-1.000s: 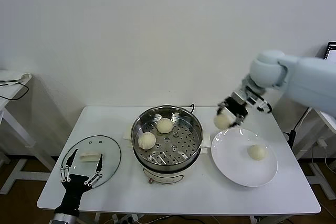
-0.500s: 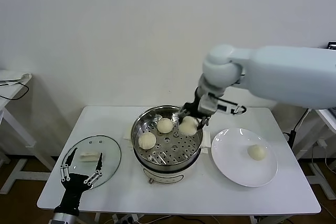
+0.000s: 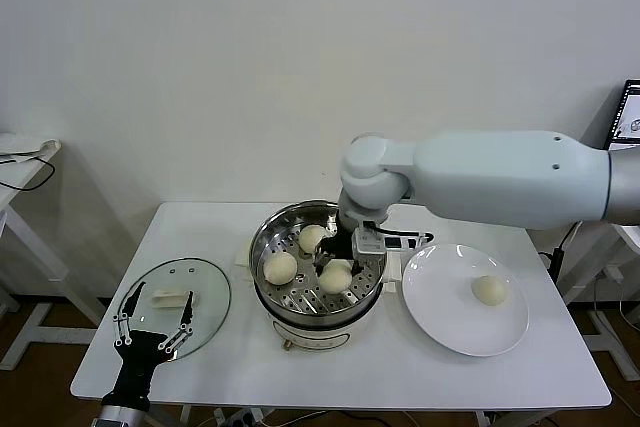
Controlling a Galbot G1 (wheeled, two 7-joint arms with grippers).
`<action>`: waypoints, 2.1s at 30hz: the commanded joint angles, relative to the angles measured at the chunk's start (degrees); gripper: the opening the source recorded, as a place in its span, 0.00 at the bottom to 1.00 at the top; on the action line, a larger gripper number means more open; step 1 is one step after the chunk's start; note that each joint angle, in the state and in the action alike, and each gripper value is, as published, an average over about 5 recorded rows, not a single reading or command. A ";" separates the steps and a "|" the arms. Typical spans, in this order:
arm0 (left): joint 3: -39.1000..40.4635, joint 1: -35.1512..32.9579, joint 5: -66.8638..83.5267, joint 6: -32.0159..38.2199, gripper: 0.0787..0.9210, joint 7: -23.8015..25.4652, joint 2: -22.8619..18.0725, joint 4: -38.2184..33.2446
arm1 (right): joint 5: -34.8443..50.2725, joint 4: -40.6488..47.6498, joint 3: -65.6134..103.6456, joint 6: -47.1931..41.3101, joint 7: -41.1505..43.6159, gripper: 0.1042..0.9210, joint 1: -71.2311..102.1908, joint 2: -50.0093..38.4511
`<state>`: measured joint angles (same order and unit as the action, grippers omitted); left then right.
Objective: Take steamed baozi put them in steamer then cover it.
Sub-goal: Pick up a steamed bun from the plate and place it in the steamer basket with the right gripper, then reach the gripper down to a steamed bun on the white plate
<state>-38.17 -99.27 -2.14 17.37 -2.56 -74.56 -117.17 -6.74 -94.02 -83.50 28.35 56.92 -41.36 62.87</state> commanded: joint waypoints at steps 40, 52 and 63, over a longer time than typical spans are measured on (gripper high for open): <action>0.41 0.60 -0.01 0.08 0.88 0.09 0.15 0.43 | 22.97 24.77 12.16 -25.60 15.06 0.88 3.13 -26.14; 0.71 -0.07 -0.78 -0.33 0.88 -0.02 -0.23 0.07 | 17.76 40.44 17.47 -26.73 12.52 0.88 23.05 -29.05; 0.87 -0.69 -1.31 -0.46 0.88 -0.12 -0.37 0.38 | 14.02 44.33 21.65 -26.38 8.20 0.88 32.20 -25.05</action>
<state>-37.34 -99.87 -3.32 17.01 -2.63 -74.92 -116.82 8.96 -56.70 -65.59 4.20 67.38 -19.09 38.05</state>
